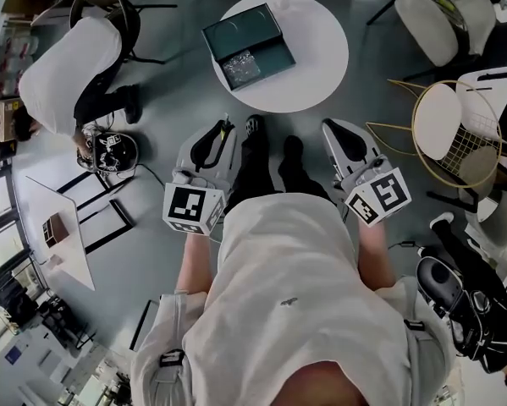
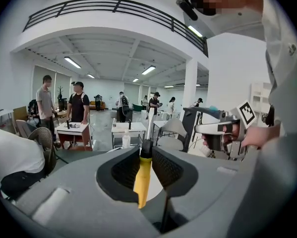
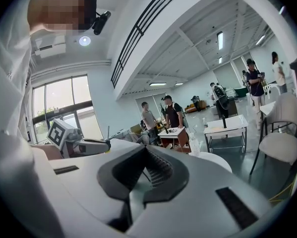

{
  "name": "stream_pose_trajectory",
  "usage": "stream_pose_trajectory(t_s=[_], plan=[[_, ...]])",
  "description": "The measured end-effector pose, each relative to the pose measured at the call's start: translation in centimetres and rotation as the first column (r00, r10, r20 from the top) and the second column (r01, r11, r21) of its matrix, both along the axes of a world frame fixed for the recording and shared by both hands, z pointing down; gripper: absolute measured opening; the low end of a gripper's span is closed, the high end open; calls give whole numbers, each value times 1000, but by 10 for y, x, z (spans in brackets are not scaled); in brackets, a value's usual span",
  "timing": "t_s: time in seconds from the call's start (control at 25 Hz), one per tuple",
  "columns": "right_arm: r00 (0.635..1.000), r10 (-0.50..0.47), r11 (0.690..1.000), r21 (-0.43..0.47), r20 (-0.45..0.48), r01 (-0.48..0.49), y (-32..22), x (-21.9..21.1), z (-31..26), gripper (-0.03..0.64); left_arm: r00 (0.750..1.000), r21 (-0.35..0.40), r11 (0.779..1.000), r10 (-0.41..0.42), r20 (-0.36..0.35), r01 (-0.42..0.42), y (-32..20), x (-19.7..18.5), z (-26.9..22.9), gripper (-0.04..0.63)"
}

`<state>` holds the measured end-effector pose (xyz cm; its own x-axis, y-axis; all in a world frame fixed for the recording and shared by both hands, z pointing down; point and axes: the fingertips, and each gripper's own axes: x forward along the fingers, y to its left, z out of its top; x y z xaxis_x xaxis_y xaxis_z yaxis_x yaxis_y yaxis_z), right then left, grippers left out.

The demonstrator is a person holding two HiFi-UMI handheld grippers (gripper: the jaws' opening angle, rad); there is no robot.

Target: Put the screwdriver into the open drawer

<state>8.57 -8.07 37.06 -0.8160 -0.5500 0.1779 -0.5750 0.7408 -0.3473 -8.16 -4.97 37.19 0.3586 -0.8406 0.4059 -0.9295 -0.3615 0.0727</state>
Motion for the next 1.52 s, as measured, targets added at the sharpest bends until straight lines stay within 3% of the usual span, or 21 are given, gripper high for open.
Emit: stream_pose_trajectory(t_s=[0.16,0.44,0.8,1.24,1.52], plan=[[1000,22,1000,2,-17,-22,-12,-8,0,8,999,-10,1000,27,34,-27,-18,-12,10,83],[991,127,991,50,-49,-124,-45,-15,-24,8,985,-8,989,147,87,-147,-78,-24,16,83],[961,261,965,52,-96,-257,-68,-34,-35,8,929,-70,938,345,131,-339,-141,-19,50,83],[901,389,915,-37,-192,-403,-71,-38,-15,8,873,-173,864,486,44,-472,-181,-10,136,83],[882,408,891,-106,-236,-441,-70,-45,3,8,884,-263,853,467,1,-450,-196,-16,194,83]])
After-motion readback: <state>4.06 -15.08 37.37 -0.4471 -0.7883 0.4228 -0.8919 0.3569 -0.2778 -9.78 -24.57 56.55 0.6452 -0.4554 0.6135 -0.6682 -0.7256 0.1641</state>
